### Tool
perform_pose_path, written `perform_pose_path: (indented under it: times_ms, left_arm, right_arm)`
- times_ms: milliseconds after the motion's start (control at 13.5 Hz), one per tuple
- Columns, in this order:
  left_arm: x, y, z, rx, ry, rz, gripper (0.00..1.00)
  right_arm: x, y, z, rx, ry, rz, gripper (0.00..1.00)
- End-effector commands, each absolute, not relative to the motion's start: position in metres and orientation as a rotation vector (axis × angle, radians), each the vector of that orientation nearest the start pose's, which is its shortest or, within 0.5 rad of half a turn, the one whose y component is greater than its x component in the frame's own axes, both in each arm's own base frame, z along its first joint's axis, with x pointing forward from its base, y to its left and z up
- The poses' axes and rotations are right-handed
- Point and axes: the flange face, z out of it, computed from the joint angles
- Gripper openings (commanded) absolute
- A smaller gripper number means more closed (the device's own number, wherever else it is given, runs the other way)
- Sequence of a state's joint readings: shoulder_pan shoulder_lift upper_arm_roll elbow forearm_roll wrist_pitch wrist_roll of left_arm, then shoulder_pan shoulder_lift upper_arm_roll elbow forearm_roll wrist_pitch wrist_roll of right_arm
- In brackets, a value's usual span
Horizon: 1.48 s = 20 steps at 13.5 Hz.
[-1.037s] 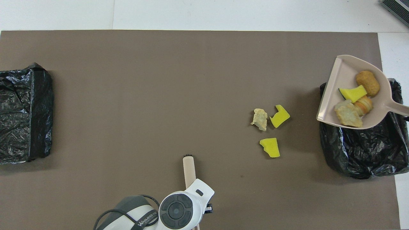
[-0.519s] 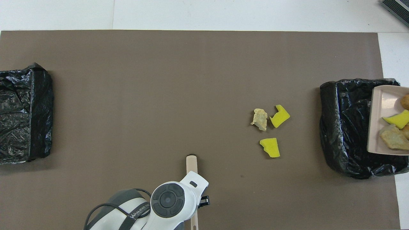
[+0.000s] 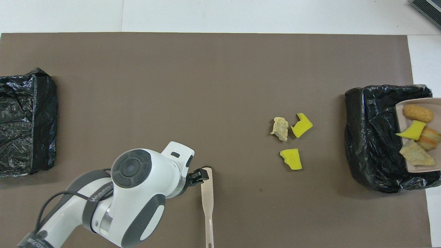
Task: Sweep and dump trash in bin
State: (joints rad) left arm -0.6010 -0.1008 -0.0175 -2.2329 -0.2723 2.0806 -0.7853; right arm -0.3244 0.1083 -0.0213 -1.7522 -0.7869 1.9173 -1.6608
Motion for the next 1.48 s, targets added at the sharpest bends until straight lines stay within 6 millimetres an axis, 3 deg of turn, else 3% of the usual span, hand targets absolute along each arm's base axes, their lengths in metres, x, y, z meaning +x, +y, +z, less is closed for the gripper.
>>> perform_pose_path:
  times_ms: [0, 222, 444, 741, 963, 1111, 1259, 1407]
  left_arm:
    - [0.439, -0.275, 0.433, -3.213, -0.408, 0.207, 1.00]
    - [0.485, -0.225, 0.449, -3.236, -0.111, 0.182, 1.00]
    - [0.525, -0.175, 0.474, -3.216, 0.106, 0.162, 1.00]
    - [0.547, -0.102, 0.506, -3.226, 0.228, 0.143, 1.00]
    - [0.550, -0.072, 0.532, -3.189, 0.250, 0.148, 1.00]
    - [0.551, -0.063, 0.552, -3.187, 0.226, 0.145, 1.00]
    - [0.552, -0.059, 0.573, -3.148, 0.232, 0.132, 1.00]
    - [0.551, -0.057, 0.590, -3.137, 0.231, 0.116, 1.00]
  right_arm:
    - [0.551, -0.238, 0.524, 1.732, 1.797, -0.861, 0.00]
    - [0.558, -0.218, 0.524, 1.651, 1.793, -0.909, 0.00]
    - [0.565, -0.195, 0.543, 1.609, 1.764, -0.971, 0.00]
    - [0.560, -0.165, 0.585, 1.603, 1.736, -0.990, 0.00]
    - [0.542, -0.139, 0.629, 1.659, 1.686, -0.948, 0.00]
    - [0.537, -0.117, 0.650, 1.824, 1.605, -0.875, 0.00]
    - [0.532, -0.078, 0.645, 2.017, 1.455, -0.796, 0.00]
    - [0.529, -0.051, 0.630, 2.268, 1.335, -0.652, 0.00]
